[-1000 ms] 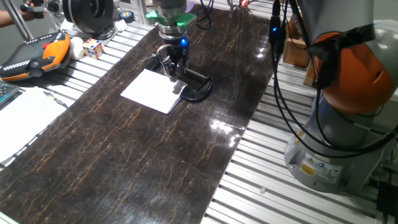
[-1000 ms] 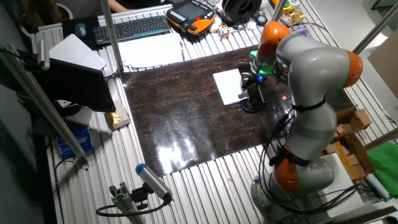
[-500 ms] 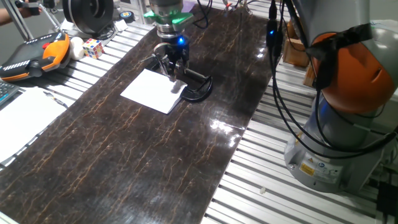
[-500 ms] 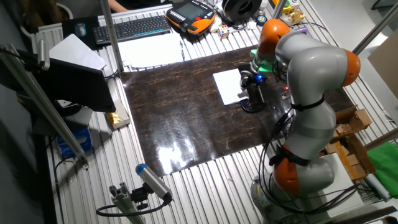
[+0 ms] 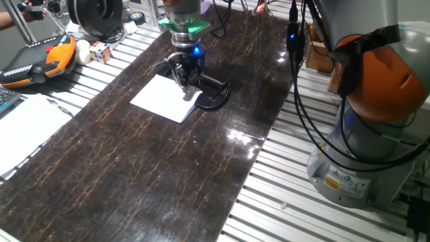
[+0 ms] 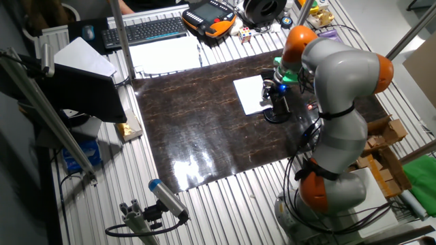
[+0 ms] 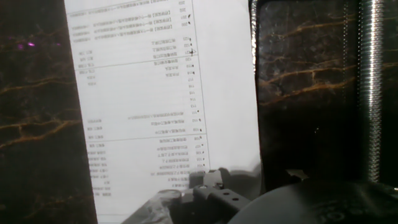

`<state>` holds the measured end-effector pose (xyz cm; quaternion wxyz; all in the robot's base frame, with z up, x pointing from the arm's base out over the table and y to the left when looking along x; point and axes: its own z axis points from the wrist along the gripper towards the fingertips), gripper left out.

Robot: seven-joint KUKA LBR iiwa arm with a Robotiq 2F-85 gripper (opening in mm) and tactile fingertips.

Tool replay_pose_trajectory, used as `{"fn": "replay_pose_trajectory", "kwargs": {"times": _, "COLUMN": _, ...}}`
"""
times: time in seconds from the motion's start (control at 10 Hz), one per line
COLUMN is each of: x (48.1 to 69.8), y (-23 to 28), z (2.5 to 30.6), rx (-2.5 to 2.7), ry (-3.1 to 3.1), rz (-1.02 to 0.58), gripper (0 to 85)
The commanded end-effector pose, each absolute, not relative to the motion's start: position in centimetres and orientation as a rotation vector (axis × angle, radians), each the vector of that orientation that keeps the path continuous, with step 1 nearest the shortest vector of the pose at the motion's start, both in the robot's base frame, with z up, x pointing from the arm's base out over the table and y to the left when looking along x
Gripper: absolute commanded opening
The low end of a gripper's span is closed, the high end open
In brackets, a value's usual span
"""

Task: Unfold a piece of paper

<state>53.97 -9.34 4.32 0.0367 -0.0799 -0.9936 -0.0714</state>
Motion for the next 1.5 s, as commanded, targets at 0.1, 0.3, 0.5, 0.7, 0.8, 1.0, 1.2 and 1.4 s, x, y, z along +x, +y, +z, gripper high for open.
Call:
{"fn": "replay_pose_trajectory", "kwargs": {"times": 0.1, "x": 54.0, "y": -9.1, "z": 3.9, "rx": -0.253, "ry": -3.066, "rz": -0.247, "gripper": 45.0}}
{"fn": "replay_pose_trajectory", "kwargs": {"times": 0.3, "x": 54.1, "y": -8.7, "z": 4.0, "rx": -0.246, "ry": -3.081, "rz": -0.264, "gripper": 33.0}}
{"fn": "replay_pose_trajectory", "kwargs": {"times": 0.5, "x": 54.2, "y": -8.4, "z": 4.3, "rx": -0.226, "ry": -3.089, "rz": -0.276, "gripper": 17.3}}
{"fn": "replay_pose_trajectory", "kwargs": {"times": 0.7, "x": 54.0, "y": -8.0, "z": 4.6, "rx": -0.21, "ry": -3.091, "rz": -0.291, "gripper": 5.0}}
{"fn": "replay_pose_trajectory", "kwargs": {"times": 0.8, "x": 54.0, "y": -7.8, "z": 4.9, "rx": -0.209, "ry": -3.098, "rz": -0.29, "gripper": 1.0}}
{"fn": "replay_pose_trajectory", "kwargs": {"times": 1.0, "x": 54.1, "y": -7.1, "z": 5.9, "rx": -0.226, "ry": -3.087, "rz": -0.27, "gripper": 1.0}}
{"fn": "replay_pose_trajectory", "kwargs": {"times": 1.2, "x": 54.1, "y": -6.0, "z": 7.0, "rx": -0.261, "ry": -3.084, "rz": -0.256, "gripper": 1.0}}
{"fn": "replay_pose_trajectory", "kwargs": {"times": 1.4, "x": 54.2, "y": -4.7, "z": 7.9, "rx": -0.302, "ry": -3.083, "rz": -0.258, "gripper": 1.0}}
